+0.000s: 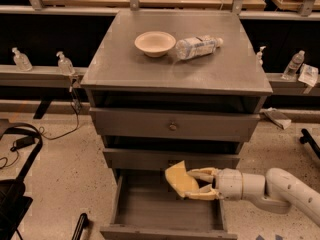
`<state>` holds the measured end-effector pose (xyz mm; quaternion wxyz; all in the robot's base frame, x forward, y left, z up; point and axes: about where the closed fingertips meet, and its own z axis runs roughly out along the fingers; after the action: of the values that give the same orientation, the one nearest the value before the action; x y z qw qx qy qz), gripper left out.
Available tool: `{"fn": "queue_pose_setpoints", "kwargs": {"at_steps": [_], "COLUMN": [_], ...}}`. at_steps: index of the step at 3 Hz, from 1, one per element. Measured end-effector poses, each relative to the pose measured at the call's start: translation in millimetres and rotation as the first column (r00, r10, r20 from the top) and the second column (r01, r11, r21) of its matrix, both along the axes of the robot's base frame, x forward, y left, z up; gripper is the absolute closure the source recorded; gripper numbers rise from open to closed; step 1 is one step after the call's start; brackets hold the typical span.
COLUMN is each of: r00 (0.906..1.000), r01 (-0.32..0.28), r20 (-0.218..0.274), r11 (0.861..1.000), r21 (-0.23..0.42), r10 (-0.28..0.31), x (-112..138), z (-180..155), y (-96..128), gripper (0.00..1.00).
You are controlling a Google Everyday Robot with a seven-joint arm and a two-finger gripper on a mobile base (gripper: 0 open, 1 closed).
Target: Pick sponge from bottom drawer and place on counter
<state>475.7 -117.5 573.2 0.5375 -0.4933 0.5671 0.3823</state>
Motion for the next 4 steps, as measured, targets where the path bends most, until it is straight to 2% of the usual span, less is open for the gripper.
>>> {"fn": "queue_pose_setpoints", "kwargs": {"at_steps": [1,2,3,4], "r00": [0.9985,0.9999,0.9978,0.9932], "r01": [-0.005,-0.013,-0.052,-0.070], "r20": [-0.054,-0.005,0.041,0.089], "r11": [1.000,1.000,0.999,0.996], "r21": [0.030,0.008,-0.016,-0.058], "r10": [0.006,0.013,0.052,0.075], "x": [18.8,40.4,64.6,81.3], "z": [26.5,86.4,147.5,191.2], "y": [-7.7,-28.1,-40.4,-48.5], "gripper": [1.00,1.00,1.00,1.00]}}
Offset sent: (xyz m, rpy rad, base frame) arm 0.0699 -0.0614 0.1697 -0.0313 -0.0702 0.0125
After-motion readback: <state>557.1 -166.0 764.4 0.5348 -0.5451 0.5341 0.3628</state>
